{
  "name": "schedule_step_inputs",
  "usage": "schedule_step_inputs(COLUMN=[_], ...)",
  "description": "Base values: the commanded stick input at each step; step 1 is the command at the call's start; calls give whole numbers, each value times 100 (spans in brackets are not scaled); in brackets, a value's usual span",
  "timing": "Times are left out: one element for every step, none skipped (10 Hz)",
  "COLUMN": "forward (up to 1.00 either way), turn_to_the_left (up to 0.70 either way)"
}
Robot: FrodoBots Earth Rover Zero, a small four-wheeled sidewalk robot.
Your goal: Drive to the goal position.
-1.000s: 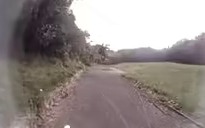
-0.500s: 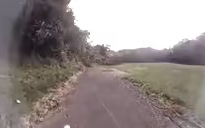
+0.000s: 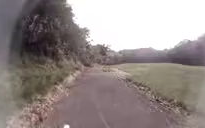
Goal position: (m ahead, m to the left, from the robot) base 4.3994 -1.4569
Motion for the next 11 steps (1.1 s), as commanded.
schedule_step_inputs(forward=[85,85,85,85,85,85,85,85,85,85,85], turn_to_the_left=[0,0,0,0,0,0,0,0,0,0,0])
